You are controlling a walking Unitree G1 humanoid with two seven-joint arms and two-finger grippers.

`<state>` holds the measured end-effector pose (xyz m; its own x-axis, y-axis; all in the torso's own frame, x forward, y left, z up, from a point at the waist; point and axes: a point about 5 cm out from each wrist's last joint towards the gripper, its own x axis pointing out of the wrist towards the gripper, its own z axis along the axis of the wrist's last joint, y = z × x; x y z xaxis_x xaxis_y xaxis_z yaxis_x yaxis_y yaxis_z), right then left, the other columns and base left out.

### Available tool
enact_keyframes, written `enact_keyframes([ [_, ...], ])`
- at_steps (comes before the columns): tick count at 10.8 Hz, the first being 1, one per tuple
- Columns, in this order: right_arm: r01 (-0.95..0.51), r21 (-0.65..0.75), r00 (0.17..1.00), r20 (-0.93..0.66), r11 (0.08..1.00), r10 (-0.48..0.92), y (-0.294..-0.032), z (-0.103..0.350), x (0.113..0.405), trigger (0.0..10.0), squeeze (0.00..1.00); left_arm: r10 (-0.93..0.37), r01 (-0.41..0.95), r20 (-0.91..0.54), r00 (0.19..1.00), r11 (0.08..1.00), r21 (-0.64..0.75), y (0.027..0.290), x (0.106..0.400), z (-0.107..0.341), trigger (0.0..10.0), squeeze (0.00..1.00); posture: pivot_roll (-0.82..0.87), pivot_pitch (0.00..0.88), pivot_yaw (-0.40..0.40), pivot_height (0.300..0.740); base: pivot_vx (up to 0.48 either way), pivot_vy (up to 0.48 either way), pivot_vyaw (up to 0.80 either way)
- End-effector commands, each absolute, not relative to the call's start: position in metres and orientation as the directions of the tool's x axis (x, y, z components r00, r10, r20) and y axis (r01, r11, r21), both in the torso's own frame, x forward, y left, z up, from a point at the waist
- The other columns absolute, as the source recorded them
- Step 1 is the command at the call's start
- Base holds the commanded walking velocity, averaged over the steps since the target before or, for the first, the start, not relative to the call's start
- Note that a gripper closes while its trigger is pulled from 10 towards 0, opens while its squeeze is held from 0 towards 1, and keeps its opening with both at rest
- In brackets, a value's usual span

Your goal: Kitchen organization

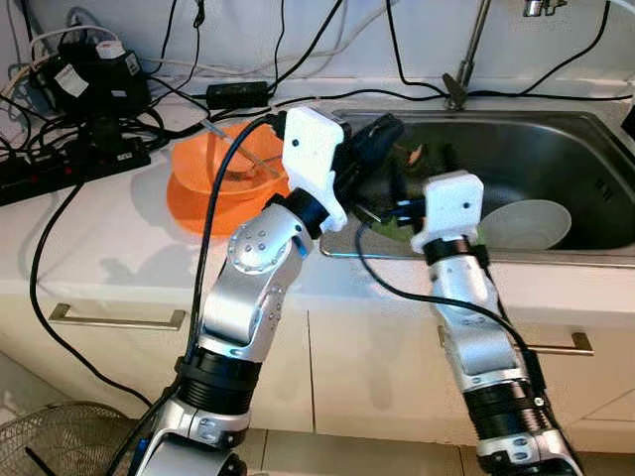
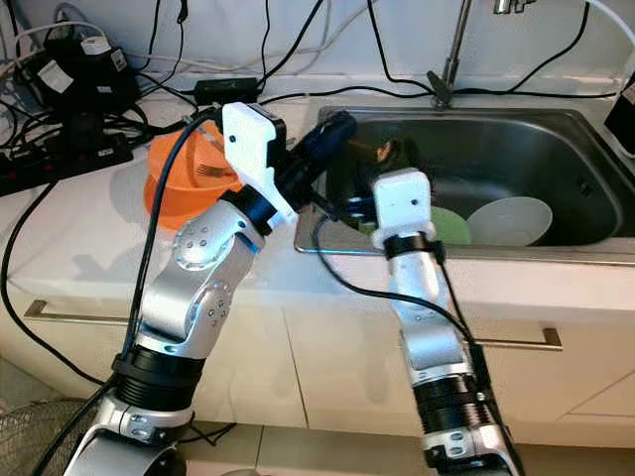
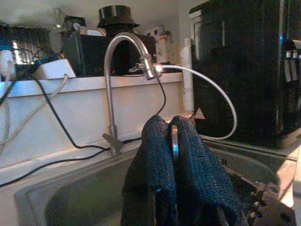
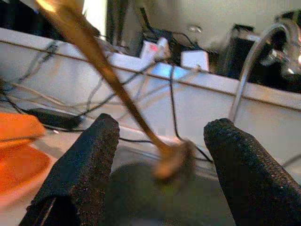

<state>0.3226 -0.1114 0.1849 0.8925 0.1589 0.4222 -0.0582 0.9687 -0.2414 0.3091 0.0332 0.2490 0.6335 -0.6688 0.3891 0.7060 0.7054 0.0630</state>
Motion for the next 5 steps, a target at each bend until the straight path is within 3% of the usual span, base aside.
enact_keyframes([
  [1, -0.068, -0.247, 0.894, 0.414, 0.967, 0.169, -0.1086, 0.1834, 0.3201, 10.0, 0.0, -0.688, 0.723, 0.384, 0.615, 0.687, 0.073, 0.0313, 0.3067, 0.2498, 10.0, 0.0, 0.01, 0.0, 0.082, 0.74, 0.0, 0.0, 0.0],
  [5, -0.073, -0.239, 0.894, 0.415, 0.968, 0.169, -0.1051, 0.1845, 0.3195, 10.0, 0.0, -0.749, 0.759, 0.319, 0.581, 0.64, 0.121, 0.0248, 0.3038, 0.242, 10.0, 0.0, 0.01, 0.0, 0.085, 0.74, 0.0, 0.0, 0.0],
])
